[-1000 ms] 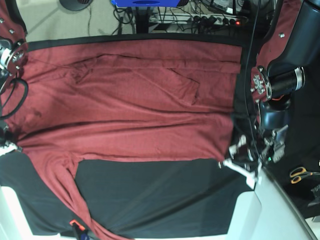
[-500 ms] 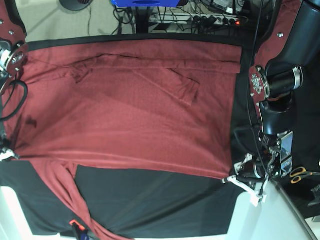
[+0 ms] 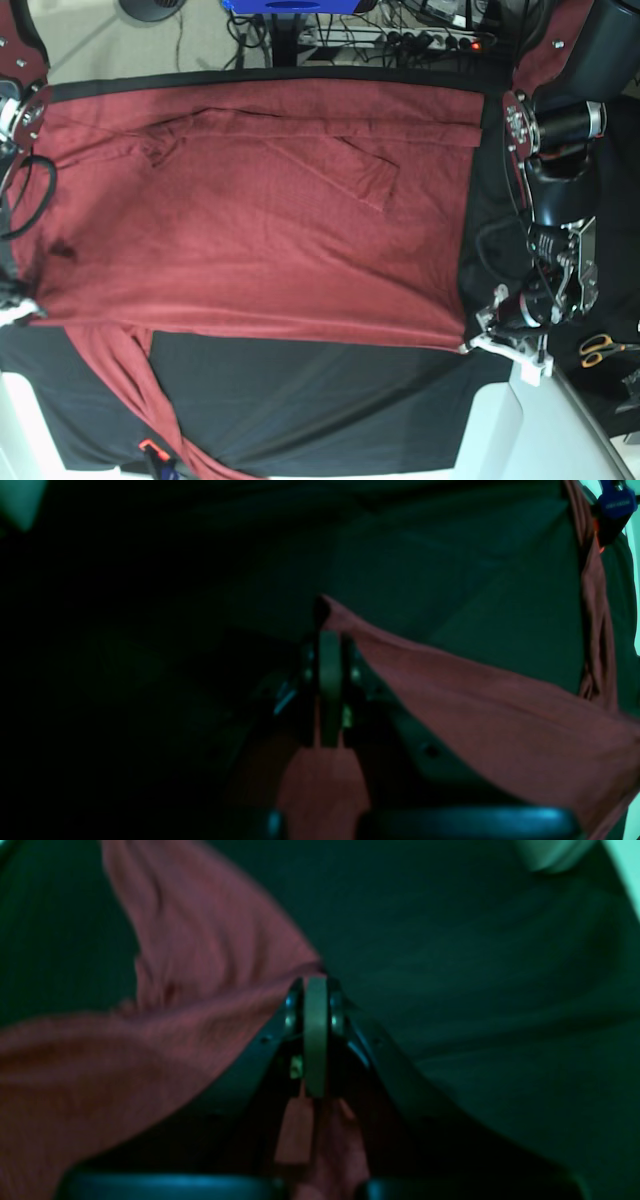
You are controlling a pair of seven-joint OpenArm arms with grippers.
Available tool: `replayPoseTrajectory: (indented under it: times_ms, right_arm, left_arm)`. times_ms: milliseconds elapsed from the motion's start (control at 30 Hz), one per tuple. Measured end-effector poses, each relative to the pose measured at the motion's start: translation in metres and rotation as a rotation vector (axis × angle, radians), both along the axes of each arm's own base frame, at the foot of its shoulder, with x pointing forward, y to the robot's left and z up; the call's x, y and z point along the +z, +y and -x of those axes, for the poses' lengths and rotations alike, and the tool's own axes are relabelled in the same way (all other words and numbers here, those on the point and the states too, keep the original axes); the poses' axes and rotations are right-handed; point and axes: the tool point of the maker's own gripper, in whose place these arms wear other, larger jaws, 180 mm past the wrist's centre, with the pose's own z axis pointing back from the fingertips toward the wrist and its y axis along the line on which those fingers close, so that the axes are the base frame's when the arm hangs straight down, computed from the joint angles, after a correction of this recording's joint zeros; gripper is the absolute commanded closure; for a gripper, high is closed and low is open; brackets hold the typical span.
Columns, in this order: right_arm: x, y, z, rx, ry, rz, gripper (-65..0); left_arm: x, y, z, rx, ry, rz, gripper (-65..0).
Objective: Fold the T-shirt properly
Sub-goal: 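Pull the hem corner outward with the left gripper to flatten the shirt, then carry both held corners across the shirt toward its opposite side edge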
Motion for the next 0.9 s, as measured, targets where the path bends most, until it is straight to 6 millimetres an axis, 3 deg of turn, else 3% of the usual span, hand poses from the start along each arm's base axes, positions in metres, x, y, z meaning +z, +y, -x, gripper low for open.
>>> replayPoseTrajectory:
  times_ms: [100, 267, 600, 900]
  right_arm:
    - [-0.008, 0.013, 0.001, 0.03, 0.017, -0.012, -0.2]
    - [-0.004, 0.003, 0.001, 0.012, 0.013, 0.007, -0.2]
    - [-0.006, 0.006, 0.002, 0.019, 0.02, 0.005, -0.2]
    - [-0.022, 0.0, 0.017, 0.058, 0.116, 0.097, -0.2]
  left_arm:
    - [0.002, -0.003, 0.003, -0.008, -0.015, -0.01, 0.0]
    - [-0.005, -0.003, 0.01, -0.01, 0.0, -0.011, 0.0]
    - [-0.005, -0.005, 0.01, -0.012, -0.003, -0.01, 0.0]
    - [0.016, -0.017, 0.037, -0.117, -0.011, -0.083, 0.0]
